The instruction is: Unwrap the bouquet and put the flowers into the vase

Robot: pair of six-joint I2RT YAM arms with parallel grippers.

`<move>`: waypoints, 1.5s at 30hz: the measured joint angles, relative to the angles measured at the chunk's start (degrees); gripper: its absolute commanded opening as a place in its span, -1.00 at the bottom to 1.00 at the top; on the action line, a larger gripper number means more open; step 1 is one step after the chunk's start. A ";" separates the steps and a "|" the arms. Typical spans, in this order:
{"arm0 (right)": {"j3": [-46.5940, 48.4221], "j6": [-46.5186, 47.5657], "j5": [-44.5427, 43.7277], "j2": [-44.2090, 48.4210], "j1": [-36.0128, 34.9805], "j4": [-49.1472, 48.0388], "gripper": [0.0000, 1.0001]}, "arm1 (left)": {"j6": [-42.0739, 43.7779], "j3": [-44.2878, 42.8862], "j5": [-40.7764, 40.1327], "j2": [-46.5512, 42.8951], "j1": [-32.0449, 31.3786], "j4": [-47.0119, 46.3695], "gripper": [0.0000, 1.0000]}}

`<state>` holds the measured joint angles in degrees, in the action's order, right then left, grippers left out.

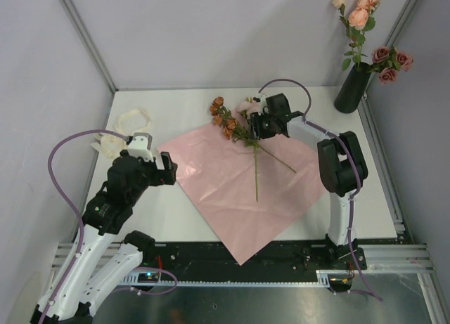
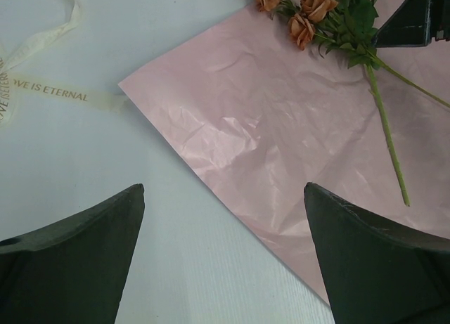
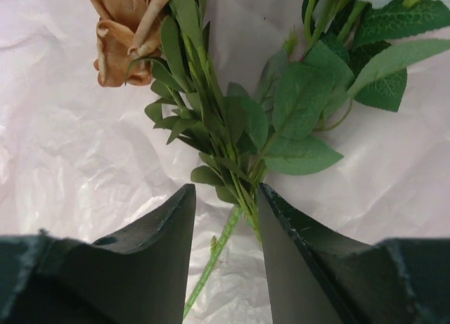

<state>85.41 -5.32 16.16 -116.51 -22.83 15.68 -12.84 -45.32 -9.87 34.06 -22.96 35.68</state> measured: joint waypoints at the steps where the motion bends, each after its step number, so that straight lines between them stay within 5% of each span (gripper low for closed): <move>1: 0.48 0.07 0.00 -0.37 0.00 0.35 -0.10 | 0.00 0.00 0.00 0.07 0.00 0.00 0.99; 22: 6.25 1.25 -0.26 -7.06 -1.27 2.08 -0.22 | 0.00 0.02 -0.02 0.17 0.00 0.00 0.99; 32: 6.86 2.43 -1.09 -7.67 -2.10 2.67 -0.96 | 0.00 0.02 -0.02 0.66 0.00 0.00 0.99; 45: 1.18 0.63 -0.13 4.02 -2.12 -1.22 -1.00 | -0.02 0.35 -0.02 0.74 0.00 -0.24 0.99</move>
<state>86.59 -4.69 16.03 -112.49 -24.95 14.46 -12.86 -44.97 -9.89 34.81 -22.96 35.44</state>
